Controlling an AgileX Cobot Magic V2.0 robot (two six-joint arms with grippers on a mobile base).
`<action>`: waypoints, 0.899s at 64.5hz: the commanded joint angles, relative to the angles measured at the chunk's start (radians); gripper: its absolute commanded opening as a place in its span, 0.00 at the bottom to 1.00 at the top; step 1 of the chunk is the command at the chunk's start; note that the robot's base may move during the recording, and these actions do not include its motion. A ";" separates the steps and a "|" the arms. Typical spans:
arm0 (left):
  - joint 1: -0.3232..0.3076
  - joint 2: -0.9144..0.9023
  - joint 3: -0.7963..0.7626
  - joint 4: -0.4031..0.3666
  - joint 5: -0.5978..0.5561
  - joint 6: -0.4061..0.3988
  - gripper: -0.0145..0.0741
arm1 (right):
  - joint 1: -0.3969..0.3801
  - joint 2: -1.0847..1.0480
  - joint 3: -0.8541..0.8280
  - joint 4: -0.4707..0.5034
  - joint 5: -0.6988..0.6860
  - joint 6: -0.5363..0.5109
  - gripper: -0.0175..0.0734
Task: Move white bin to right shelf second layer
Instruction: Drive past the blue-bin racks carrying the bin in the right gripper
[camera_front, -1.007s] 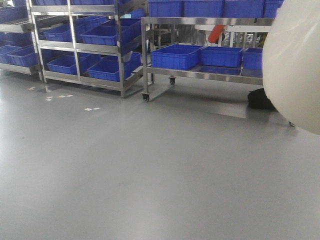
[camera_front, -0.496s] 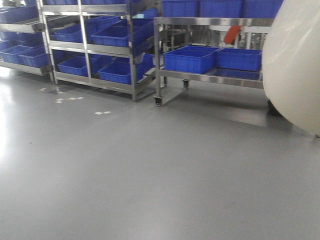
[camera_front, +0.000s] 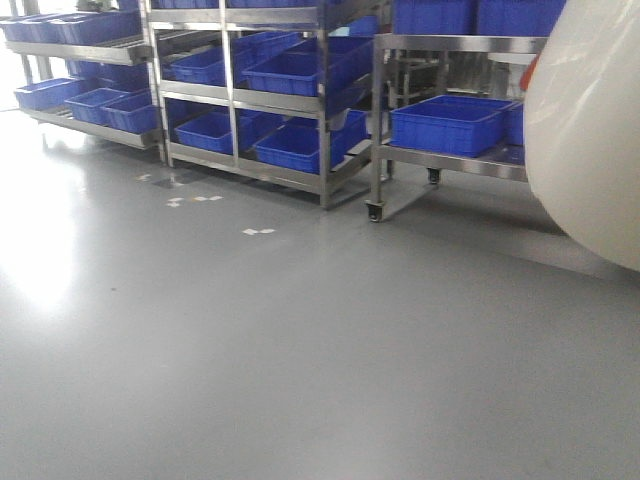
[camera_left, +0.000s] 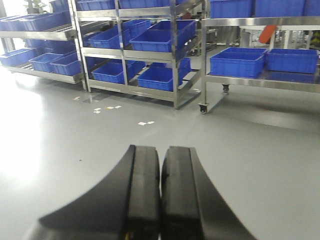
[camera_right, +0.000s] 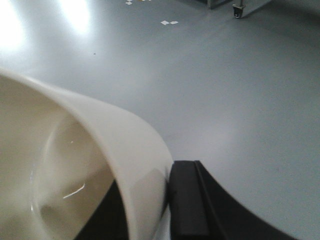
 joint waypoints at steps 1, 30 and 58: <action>0.001 -0.014 0.037 -0.005 -0.084 -0.004 0.26 | -0.003 0.003 -0.033 0.003 -0.095 -0.001 0.26; 0.001 -0.014 0.037 -0.005 -0.084 -0.004 0.26 | -0.003 0.003 -0.033 0.003 -0.095 -0.001 0.26; 0.001 -0.014 0.037 -0.005 -0.084 -0.004 0.26 | -0.003 0.003 -0.033 0.003 -0.095 -0.001 0.26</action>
